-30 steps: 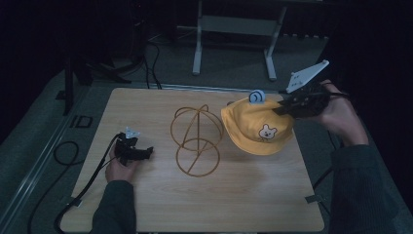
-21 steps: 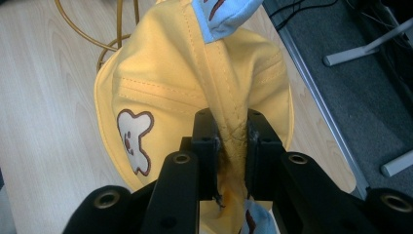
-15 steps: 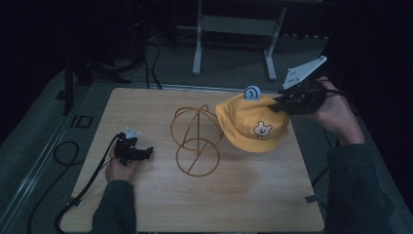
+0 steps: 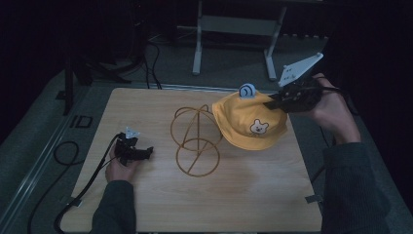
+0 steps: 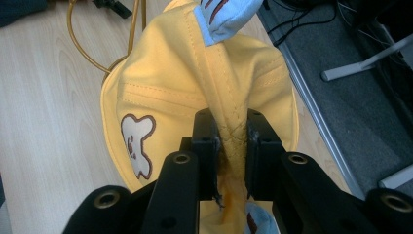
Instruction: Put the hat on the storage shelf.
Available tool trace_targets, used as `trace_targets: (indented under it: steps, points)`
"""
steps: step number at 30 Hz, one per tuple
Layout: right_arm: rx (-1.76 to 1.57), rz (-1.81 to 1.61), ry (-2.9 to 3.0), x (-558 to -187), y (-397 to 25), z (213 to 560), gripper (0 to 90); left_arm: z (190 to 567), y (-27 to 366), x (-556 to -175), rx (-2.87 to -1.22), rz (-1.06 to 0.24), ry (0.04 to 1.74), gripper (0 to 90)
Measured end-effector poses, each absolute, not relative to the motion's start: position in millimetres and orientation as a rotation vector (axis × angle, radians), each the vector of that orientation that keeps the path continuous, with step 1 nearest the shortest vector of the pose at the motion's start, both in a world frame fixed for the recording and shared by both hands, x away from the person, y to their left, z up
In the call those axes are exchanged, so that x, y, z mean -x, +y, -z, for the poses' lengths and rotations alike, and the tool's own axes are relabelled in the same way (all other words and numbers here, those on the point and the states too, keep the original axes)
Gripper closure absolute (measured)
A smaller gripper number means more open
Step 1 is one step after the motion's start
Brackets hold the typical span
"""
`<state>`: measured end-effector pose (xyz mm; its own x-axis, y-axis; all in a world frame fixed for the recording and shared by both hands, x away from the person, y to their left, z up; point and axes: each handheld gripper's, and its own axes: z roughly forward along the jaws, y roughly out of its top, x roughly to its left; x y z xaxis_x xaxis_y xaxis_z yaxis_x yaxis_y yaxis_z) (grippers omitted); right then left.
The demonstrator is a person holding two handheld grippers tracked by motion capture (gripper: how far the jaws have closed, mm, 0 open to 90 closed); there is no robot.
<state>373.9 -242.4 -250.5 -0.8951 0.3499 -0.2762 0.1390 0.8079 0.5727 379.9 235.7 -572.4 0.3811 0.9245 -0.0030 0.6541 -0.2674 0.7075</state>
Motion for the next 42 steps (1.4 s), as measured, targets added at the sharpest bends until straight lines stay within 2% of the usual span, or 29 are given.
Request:
trace_targets:
  steps: [13,42]
  points:
    - [-0.343,-0.859,2.604,-369.6,-240.4,238.9,77.8,572.5,235.7,-379.9,-2.017,-0.557,1.352,11.9]
    - [-0.263,-0.921,2.616,-372.0,-205.4,232.3,77.8,572.4,235.7,-379.9,-2.017,-0.557,1.352,11.9]
